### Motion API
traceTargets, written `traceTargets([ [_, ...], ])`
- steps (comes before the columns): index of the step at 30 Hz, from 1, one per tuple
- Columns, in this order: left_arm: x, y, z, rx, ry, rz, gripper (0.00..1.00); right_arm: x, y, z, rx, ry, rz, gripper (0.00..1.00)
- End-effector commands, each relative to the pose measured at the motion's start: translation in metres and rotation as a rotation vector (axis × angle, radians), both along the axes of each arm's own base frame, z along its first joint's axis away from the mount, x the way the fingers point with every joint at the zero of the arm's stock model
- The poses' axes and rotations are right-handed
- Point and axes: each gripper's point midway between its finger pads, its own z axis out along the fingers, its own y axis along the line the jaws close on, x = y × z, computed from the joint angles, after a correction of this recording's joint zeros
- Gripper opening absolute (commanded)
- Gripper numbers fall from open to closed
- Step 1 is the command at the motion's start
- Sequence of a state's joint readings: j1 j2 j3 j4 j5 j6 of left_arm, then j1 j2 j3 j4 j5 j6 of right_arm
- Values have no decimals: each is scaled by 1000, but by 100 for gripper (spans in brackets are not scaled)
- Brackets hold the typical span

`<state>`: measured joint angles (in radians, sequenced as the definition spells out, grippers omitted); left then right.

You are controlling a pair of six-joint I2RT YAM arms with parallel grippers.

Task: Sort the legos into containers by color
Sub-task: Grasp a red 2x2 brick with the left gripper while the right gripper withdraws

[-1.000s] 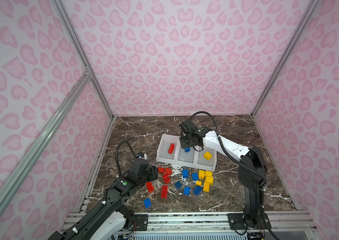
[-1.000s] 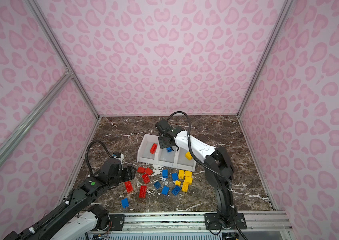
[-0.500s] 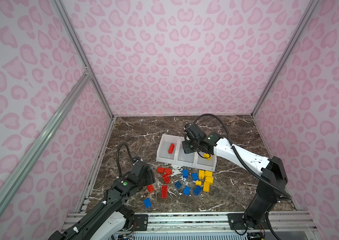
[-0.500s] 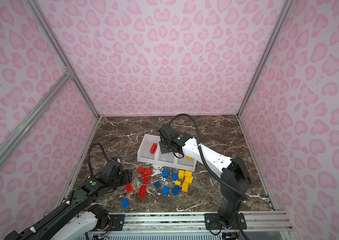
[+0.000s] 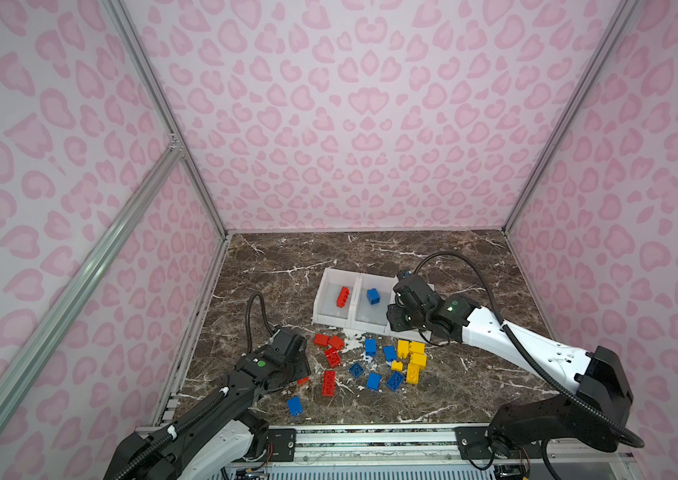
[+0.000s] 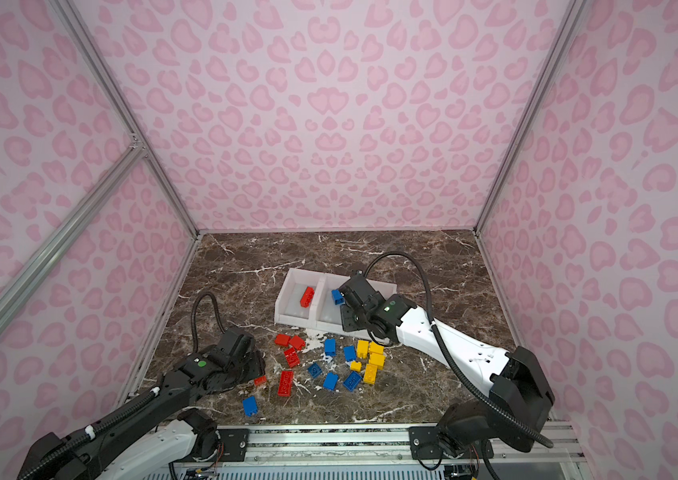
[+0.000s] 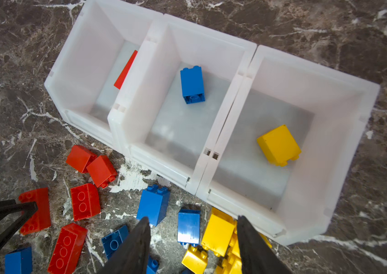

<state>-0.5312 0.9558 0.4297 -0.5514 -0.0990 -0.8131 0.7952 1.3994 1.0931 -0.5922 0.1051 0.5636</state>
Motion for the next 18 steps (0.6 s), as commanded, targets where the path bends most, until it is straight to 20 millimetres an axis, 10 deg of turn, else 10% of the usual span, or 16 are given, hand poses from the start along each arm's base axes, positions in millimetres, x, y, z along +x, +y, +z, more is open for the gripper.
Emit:
traceTargets([
  [1,7,-9,-1,-19,-5,-26,64,-2,-6,0,20,-14,-51,59],
  [18,8,-13,-13,25,9,-67,33,-8,-14,-3,26,-19,-86,59],
])
